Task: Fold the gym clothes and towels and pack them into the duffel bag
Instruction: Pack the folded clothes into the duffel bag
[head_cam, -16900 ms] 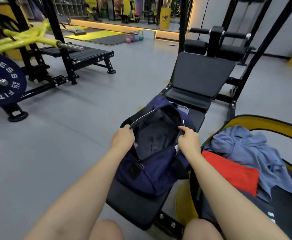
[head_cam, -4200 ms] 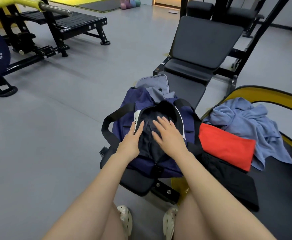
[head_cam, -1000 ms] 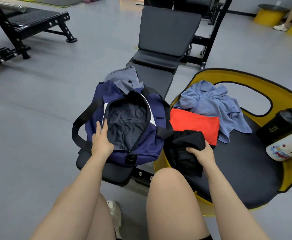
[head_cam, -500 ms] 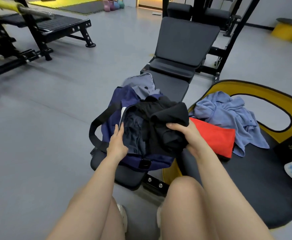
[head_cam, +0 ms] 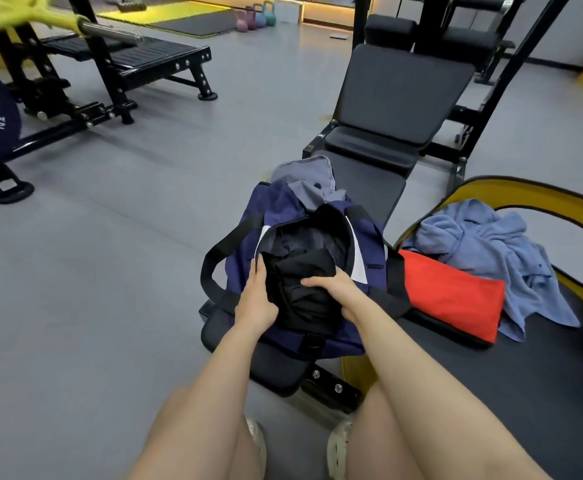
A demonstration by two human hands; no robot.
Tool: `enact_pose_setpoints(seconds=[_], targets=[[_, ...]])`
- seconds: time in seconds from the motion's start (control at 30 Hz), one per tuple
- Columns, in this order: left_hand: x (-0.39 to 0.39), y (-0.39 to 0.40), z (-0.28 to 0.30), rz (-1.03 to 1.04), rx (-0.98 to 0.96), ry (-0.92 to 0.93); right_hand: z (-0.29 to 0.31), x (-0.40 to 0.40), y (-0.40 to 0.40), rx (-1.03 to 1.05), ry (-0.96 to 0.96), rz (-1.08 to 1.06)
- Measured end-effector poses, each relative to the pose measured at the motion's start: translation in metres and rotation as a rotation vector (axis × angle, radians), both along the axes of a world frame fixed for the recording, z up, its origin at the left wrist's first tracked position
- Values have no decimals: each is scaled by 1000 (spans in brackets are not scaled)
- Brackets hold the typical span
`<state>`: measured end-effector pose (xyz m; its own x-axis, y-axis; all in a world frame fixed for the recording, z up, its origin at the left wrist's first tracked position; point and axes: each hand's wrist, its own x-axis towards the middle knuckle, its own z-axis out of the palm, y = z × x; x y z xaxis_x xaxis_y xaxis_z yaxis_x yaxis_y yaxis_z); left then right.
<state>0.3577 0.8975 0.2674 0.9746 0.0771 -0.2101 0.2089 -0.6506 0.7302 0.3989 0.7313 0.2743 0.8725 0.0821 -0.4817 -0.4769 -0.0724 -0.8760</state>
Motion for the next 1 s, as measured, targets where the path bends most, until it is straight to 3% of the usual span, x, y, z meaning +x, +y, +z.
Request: enact_pose_setpoints(seconds=[0.13, 0.23, 0.37, 0.47, 0.67, 0.8, 0.87, 1.0], targets=[[-1, -4, 0, -53, 90, 51, -1, -4, 2, -433, -120, 123], [-3, -6, 4, -77, 245, 45, 9, -13, -3, -762, -397, 256], [-5, -14, 14, -56, 420, -146, 21, -13, -30, -1327, -830, 492], [-2, -20, 14, -51, 524, -304, 17, -10, -55, -1555, -1056, 579], [22, -36, 28, -219, 561, -374, 24, -15, -84, -1540, -1124, 810], [43, -47, 37, -99, 285, 6, 20, -16, -92, -1468, -1142, 776], [52, -48, 34, -85, 285, 171, 16, -17, -95, -1430, -1174, 747], [56, -54, 38, -81, 386, 87, 17, -19, -96, -1337, -1223, 698]])
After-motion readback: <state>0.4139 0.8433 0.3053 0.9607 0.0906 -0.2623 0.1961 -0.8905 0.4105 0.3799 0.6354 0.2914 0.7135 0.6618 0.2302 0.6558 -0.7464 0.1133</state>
